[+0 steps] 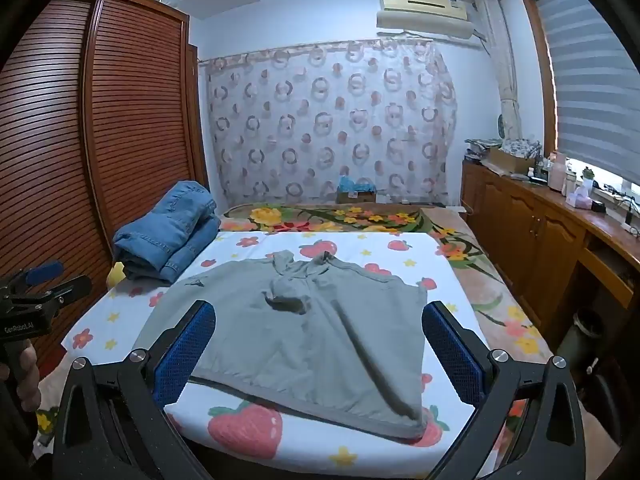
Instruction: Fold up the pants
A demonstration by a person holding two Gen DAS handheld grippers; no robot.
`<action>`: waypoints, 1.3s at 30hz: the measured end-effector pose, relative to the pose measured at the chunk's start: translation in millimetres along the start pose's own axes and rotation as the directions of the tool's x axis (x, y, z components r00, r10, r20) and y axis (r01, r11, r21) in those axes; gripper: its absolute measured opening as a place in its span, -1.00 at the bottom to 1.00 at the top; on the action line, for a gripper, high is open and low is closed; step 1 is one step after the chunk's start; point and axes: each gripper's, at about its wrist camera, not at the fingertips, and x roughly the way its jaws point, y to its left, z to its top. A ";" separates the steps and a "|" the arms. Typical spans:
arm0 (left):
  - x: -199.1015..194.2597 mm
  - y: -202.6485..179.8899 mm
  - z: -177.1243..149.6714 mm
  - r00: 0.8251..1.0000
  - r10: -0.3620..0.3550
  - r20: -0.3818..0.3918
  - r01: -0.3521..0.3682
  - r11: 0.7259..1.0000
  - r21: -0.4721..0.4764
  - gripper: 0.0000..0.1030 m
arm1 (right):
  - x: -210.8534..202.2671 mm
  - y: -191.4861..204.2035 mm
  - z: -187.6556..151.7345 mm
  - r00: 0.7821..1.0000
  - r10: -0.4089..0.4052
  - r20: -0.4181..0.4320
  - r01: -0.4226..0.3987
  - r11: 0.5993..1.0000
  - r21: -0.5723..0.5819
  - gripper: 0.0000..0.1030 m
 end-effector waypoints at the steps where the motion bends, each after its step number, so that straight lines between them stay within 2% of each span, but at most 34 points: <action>1: -0.1 -0.3 -0.1 1.000 0.002 0.000 -0.002 1.000 0.001 1.00 | -0.5 0.4 0.0 1.000 -0.004 0.013 0.004 1.000 -0.005 1.00; 39: 1.1 0.0 -3.3 1.000 0.001 0.000 -0.001 1.000 0.000 1.00 | 0.0 -1.9 0.4 1.000 -0.001 0.005 0.001 1.000 0.007 1.00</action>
